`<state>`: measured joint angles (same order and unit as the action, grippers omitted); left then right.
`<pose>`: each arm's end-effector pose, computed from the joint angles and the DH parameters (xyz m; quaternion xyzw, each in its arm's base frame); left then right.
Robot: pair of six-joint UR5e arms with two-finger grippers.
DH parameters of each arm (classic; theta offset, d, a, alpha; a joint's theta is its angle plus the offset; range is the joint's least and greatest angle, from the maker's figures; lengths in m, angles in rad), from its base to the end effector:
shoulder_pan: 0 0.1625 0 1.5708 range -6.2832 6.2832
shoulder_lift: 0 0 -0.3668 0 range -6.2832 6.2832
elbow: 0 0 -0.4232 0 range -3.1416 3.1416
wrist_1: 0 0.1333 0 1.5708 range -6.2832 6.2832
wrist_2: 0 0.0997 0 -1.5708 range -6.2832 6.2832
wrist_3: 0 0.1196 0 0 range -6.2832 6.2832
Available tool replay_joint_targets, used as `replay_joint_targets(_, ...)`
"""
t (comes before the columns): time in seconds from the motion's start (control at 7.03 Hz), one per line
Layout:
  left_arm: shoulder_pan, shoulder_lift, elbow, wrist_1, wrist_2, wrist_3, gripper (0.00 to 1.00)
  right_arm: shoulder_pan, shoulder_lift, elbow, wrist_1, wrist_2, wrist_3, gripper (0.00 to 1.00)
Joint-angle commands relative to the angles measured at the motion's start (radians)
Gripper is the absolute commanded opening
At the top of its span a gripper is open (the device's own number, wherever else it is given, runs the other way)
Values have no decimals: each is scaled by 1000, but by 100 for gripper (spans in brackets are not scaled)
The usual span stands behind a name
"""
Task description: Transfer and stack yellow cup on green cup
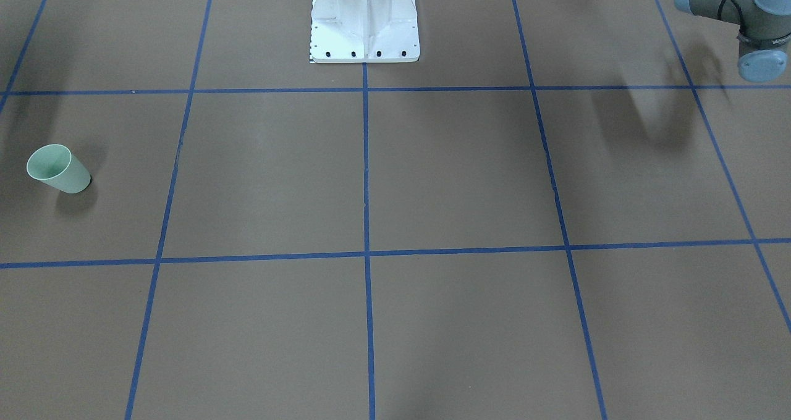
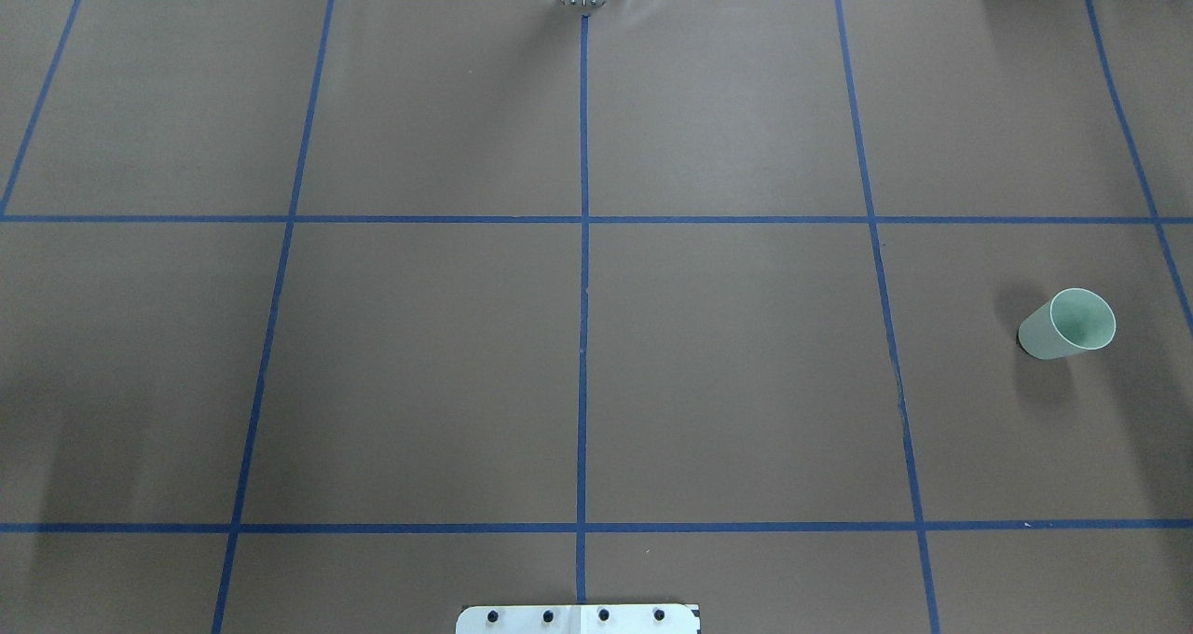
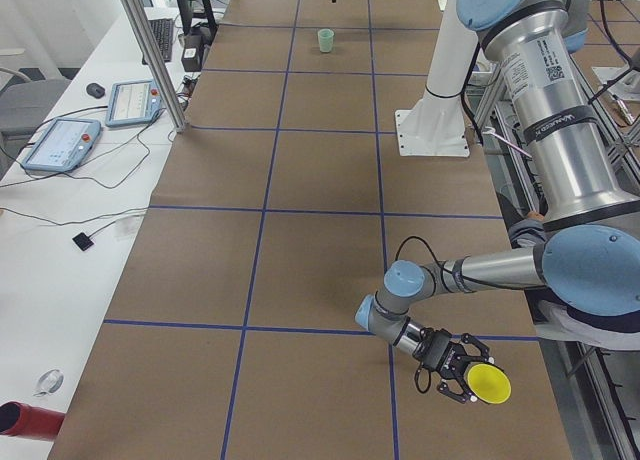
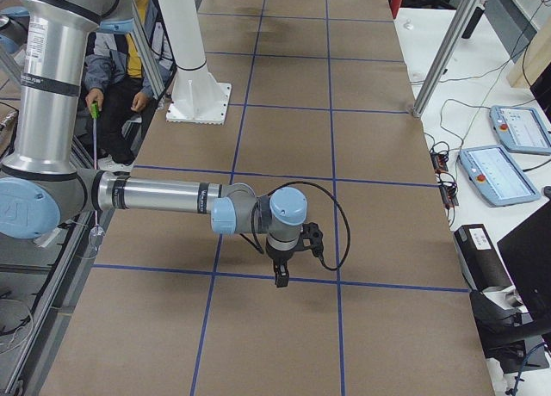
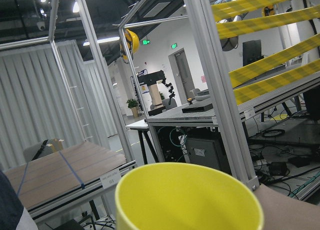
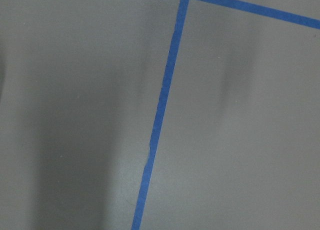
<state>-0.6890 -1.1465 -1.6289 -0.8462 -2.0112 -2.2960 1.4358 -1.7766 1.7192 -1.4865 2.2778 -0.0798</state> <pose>0.0976 -0.1870 0.7867 -0.1775 -0.5095 -0.6281 0.5606 -0.0054 -0.4530 0.6341 0.0031 -0.3464 -0.1052 0.9322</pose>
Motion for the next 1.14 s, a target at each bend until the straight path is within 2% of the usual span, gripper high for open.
replay_joint_targets(0.0, -62, -5, -12, -17, 251, 18, 38, 0, 16, 3, 0, 3, 0, 100)
replay_joint_targets(0.28, -114, -6, -47, -52, 462, 20, 38, 0, 39, 3, 0, 2, -1, 100)
replay_joint_targets(0.57, -179, 4, -60, -205, 737, 10, 38, 0, 39, 5, 2, 2, -6, 100)
replay_joint_targets(0.71, -217, 8, -46, -352, 878, 24, 34, 0, 39, 7, 2, 3, -8, 100)
replay_joint_targets(0.85, -246, 8, -36, -502, 982, 129, 32, 0, 39, 5, 2, 3, -8, 100)
replay_joint_targets(1.0, -303, 7, -17, -706, 1035, 296, 32, 0, 39, 5, 0, 3, -8, 100)
